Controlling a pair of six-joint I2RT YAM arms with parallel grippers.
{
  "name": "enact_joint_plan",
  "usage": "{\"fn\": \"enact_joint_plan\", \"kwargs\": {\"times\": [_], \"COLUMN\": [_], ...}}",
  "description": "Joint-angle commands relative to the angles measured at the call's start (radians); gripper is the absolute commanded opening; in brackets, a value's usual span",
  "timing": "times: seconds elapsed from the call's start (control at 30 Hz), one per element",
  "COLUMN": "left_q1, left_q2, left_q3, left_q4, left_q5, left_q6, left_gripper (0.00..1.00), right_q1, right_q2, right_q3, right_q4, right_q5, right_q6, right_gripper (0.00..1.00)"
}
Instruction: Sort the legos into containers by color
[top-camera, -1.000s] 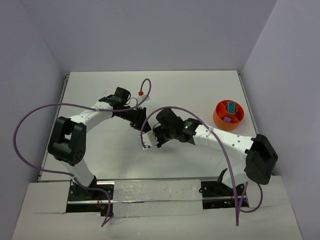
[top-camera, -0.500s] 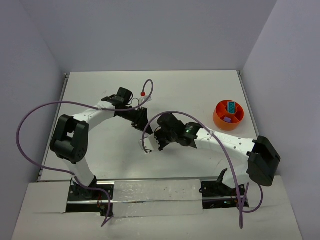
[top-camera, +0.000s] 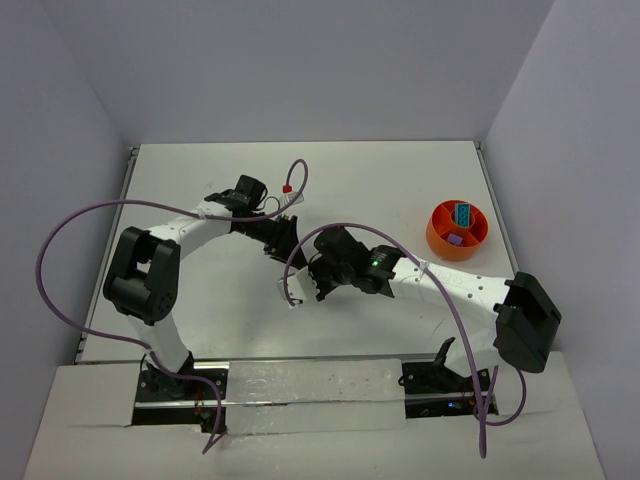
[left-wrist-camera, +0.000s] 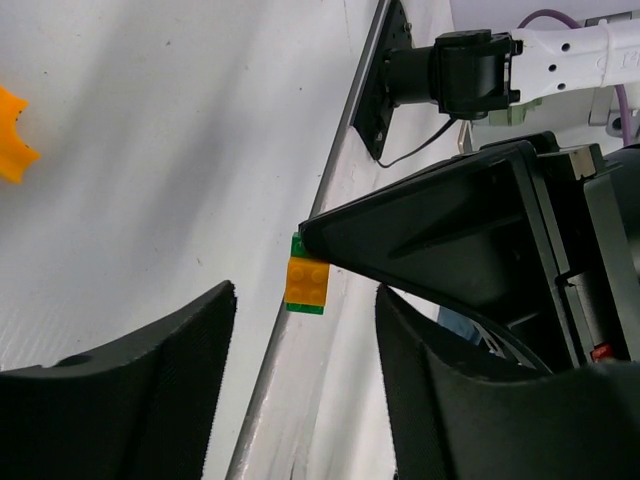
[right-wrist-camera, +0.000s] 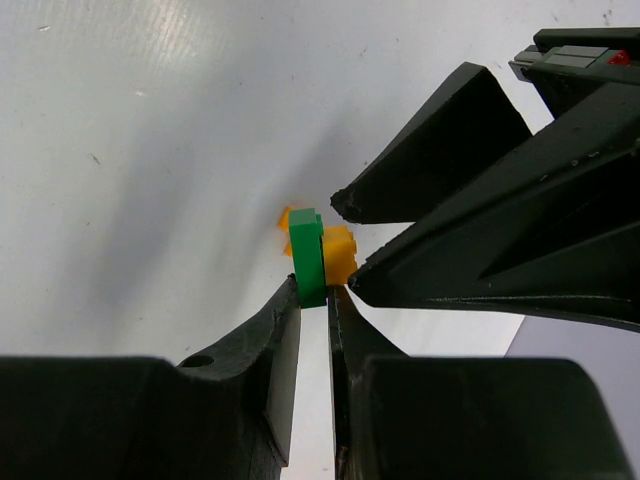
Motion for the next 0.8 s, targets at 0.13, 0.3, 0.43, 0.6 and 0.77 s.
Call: {"fn": "enact_joint_plan", "kwargs": {"times": [0.13, 0.3, 0.43, 0.6, 0.77], "left_q1": [-0.005, -0.006, -0.006, -0.009, -0.013], "left_q2": [-0.002, 0.000, 0.002, 0.001, 0.005], "left_q3": [0.026, 0.027, 0.031, 0.029, 0.029], "left_q4": [0.010, 0.010, 0.004, 0.009, 0.010], "left_q5": [0.027, 0.032, 0.032, 0.022, 0.003], "left_q6": [0.008, 0.007, 0.008, 0.004, 0.002], "left_gripper": [0.49, 0.48, 0.51, 0.51, 0.50], "right_q1": [0.011, 0.013, 0.015, 0.016, 0.017], "right_q2": [-0.032, -0.027, -0.026, -0.026, -0.026], "right_q3": [0.013, 0.028, 0.030, 0.030, 0.031], "right_q4": [0.038, 0.035, 0.039, 0.039, 0.041], "right_q5": [0.004, 0.004, 0.007, 0.006, 0.010], "right_q6": [-0.006, 0.004, 0.007, 0.012, 0.009], "right_gripper": [0.00, 0.00, 0.00, 0.00, 0.00]}}
